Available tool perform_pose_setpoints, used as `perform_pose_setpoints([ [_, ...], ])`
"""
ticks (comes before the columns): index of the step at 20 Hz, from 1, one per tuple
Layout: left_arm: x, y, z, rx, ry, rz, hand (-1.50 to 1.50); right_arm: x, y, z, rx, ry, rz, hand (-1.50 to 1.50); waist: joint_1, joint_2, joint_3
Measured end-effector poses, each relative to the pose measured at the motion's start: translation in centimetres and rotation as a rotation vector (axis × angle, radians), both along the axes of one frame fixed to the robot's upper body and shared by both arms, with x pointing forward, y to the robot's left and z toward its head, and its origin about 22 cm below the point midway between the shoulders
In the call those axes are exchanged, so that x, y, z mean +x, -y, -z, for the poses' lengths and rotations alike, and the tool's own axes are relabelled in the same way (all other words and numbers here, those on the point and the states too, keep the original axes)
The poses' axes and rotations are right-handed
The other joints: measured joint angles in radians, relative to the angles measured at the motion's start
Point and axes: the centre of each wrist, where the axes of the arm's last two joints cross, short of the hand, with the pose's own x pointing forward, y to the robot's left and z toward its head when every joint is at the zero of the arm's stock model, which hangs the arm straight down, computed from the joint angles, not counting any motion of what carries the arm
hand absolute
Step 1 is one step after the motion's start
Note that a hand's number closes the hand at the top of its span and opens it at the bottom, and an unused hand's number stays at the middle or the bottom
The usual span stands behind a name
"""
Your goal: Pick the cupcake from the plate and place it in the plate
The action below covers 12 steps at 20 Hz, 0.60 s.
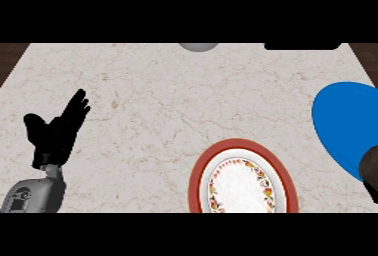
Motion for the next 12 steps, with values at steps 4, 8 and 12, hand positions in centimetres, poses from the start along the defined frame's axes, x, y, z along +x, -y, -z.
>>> perform_pose_setpoints([
  [4,0.3,0.4,0.0,-0.002,-0.001,0.002,0.0,2.3,3.9,0.5,0.012,-0.019,0.063,1.5,0.006,0.002,0.0],
  [8,0.2,0.5,0.2,0.001,0.002,0.012,0.0,5.0,7.2,1.2,-0.003,-0.04,0.1,1.5,0.014,0.003,0.0],
  [12,0.3,1.0,0.2,-0.003,-0.001,0.025,0.0,6.9,9.8,2.2,-0.076,-0.1,0.108,1.5,0.019,0.005,0.001],
])
